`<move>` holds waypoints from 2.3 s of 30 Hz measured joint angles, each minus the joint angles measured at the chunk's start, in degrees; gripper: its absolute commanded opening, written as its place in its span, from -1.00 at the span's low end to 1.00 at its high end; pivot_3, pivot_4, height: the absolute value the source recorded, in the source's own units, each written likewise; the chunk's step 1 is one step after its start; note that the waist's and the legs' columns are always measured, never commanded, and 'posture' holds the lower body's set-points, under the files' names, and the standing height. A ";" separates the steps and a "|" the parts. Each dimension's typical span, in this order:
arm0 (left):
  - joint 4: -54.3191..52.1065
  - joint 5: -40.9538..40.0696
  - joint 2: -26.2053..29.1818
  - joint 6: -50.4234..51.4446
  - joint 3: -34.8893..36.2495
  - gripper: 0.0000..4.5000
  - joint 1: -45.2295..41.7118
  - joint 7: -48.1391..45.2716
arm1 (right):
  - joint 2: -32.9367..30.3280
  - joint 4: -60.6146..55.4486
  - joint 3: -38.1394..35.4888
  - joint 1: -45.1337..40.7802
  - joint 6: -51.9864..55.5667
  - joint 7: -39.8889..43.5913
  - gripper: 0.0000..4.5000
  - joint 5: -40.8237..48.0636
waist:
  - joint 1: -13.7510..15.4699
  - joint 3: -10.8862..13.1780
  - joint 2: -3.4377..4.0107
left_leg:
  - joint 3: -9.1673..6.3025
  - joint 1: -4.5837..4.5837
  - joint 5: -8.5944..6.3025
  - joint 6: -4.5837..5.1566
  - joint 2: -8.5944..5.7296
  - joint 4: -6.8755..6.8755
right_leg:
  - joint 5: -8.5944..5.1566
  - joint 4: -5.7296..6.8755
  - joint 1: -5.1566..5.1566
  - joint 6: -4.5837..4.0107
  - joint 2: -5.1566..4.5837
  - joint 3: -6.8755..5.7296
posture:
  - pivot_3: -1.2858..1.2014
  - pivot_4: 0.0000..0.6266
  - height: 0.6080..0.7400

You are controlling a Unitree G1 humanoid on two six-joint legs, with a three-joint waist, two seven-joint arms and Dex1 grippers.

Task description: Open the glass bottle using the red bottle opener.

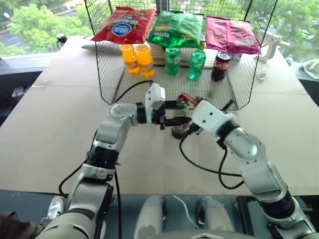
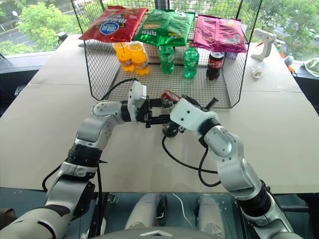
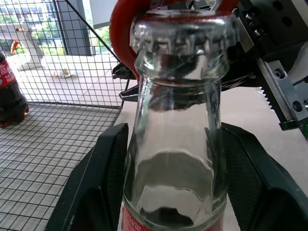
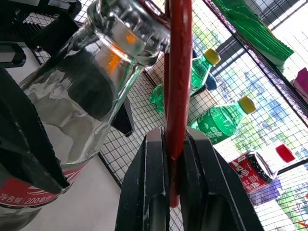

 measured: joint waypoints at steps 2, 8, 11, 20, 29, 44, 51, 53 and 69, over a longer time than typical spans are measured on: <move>0.00 0.00 0.00 0.00 0.00 -0.01 0.00 0.02 | 0.21 0.00 -0.06 0.12 -0.02 -0.07 -1.00 0.05 | 0.00 0.00 0.00 | 0.00 0.00 0.00 0.00 0.00 0.00 | 0.00 0.00 0.00 0.00 0.00 0.00 | 0.03 -0.52 1.00; 0.00 -0.04 -0.08 0.23 0.02 -0.01 -0.01 0.36 | 4.76 1.29 -1.26 3.37 -2.42 -2.76 -1.00 1.71 | -0.01 0.01 0.02 | 0.01 0.00 0.00 0.00 0.00 -0.01 | 0.00 0.00 0.00 0.00 0.00 0.01 | 0.03 -0.52 1.00; -0.02 -0.05 -0.07 0.44 0.03 -0.01 -0.02 0.62 | 4.16 2.42 -0.59 3.37 -4.66 -3.95 -1.00 -0.16 | -0.03 0.01 0.02 | 0.00 0.02 0.00 0.00 0.00 -0.01 | -0.04 0.00 0.00 -0.03 0.00 0.01 | 0.03 -0.52 1.00; -0.67 -0.16 0.33 1.95 0.10 -0.01 -0.04 1.35 | 2.77 4.89 1.60 2.56 -9.24 -5.24 -1.00 -7.89 | -0.08 0.00 0.03 | 0.01 0.04 0.04 -0.07 0.01 -0.02 | -0.07 0.00 0.01 -0.05 0.01 0.01 | 0.03 -0.52 1.00; -1.37 -0.52 1.23 2.96 0.35 -0.01 0.16 1.54 | 8.58 7.02 1.74 2.42 -9.74 -4.75 -1.00 -7.25 | -0.18 0.00 0.03 | 0.01 0.05 0.04 -0.07 0.02 -0.02 | -0.06 0.00 0.02 -0.06 0.01 0.02 | 0.03 -0.52 1.00; -2.62 -0.05 1.50 4.53 0.22 -0.01 0.33 2.65 | -6.11 10.72 2.29 -3.35 -22.07 -2.64 -1.00 -18.16 | -0.84 -0.04 0.10 | 0.02 0.12 0.13 -0.21 0.02 -0.02 | -0.09 0.01 0.08 -0.04 0.02 0.03 | 0.03 -0.52 1.00; -2.04 0.02 0.70 3.73 0.07 -0.01 0.20 3.10 | -15.34 11.73 0.14 -10.18 -29.18 6.05 -1.00 -17.04 | 0.13 -0.03 0.11 | 0.01 0.12 0.01 0.00 -0.04 -0.01 | -0.10 0.00 0.09 -0.03 -0.05 0.02 | 0.03 -0.52 1.00; -1.57 0.00 0.66 3.03 0.02 -0.01 0.21 2.90 | -17.65 12.19 -0.12 -12.70 -31.62 9.02 -1.00 -16.03 | 0.41 -0.01 0.15 | 0.02 0.11 0.01 0.00 -0.05 0.00 | -0.10 0.00 0.10 -0.03 -0.06 -0.02 | 0.03 -0.52 1.00; -0.63 -0.01 -0.19 1.36 -0.28 -0.01 -0.02 2.55 | -23.88 18.48 -1.71 -21.33 -44.42 15.98 -1.00 -10.60 | 1.71 0.01 0.19 | 0.11 0.00 0.06 -0.05 -0.11 0.06 | -0.08 -0.03 0.16 -0.07 -0.14 -0.05 | 0.03 -0.52 1.00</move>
